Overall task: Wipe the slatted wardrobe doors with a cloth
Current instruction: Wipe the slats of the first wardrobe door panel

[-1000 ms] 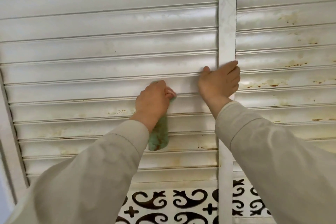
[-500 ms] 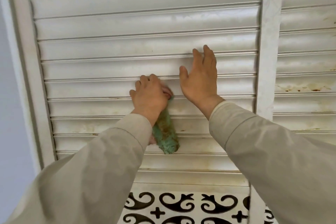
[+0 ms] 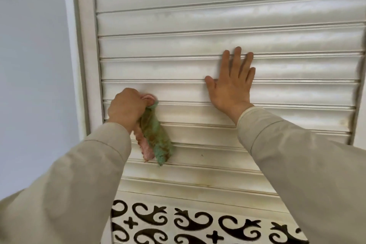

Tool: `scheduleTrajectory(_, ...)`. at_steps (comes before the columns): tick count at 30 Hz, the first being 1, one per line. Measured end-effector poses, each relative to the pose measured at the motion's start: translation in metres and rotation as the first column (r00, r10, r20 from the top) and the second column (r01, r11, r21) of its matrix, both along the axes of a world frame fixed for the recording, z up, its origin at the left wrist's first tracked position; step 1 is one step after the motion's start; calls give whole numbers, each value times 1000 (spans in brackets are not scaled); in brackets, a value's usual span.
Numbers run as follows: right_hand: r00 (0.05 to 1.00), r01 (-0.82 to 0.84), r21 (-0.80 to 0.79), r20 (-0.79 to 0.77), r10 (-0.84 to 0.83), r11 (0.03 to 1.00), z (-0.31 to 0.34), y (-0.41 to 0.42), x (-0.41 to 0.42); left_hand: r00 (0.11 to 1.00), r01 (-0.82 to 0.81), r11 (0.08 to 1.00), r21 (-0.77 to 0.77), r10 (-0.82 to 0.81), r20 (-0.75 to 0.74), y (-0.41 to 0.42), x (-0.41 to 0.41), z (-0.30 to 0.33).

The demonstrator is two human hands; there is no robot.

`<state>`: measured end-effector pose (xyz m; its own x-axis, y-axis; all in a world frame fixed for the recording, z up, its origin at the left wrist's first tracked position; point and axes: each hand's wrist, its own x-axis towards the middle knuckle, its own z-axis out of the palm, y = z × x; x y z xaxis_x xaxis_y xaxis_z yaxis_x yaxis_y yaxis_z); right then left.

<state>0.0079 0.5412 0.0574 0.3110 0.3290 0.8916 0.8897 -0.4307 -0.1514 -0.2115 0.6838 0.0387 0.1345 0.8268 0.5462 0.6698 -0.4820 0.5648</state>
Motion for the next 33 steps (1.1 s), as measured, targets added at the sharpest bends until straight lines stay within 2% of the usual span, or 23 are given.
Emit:
scheduleTrajectory(6,997,81,-3,-4,-81,997,-1,13,1,994,80,997,-9,-79,77,10,-3,2)
scheduleTrajectory(10,994,79,6,-69,-79,997,-1,17,-8,942,280,958,-55,-263,206,-14,30,0)
scheduleTrajectory(14,985,47,65,-171,-36,997,-5,35,-33,958,257,957,136,-271,96,-44,60,-20)
scheduleTrajectory(16,985,65,88,-167,-49,994,-7,39,-35,920,315,903,292,-366,139,-41,56,-40)
scheduleTrajectory(18,987,77,104,-150,-61,992,-8,41,-33,876,299,862,409,-418,240,-17,41,-57)
scheduleTrajectory(22,991,97,134,-109,-83,986,-11,45,-31,790,62,960,271,-214,575,31,0,-55)
scheduleTrajectory(27,987,140,141,-100,-126,980,-12,48,-28,680,-67,992,103,-30,732,52,-10,-55)
scheduleTrajectory(28,987,144,144,-98,-131,979,-12,50,-28,675,-67,989,131,-52,736,44,0,-55)
scheduleTrajectory(30,986,152,153,-92,-139,976,-13,51,-27,694,-2,928,373,-267,669,19,30,-57)
scheduleTrajectory(32,986,152,158,-85,-140,976,-13,52,-26,750,164,744,647,-521,408,-5,64,-64)
scheduleTrajectory(33,987,152,160,-84,-140,975,-13,53,-26,793,225,665,712,-549,263,-11,77,-71)
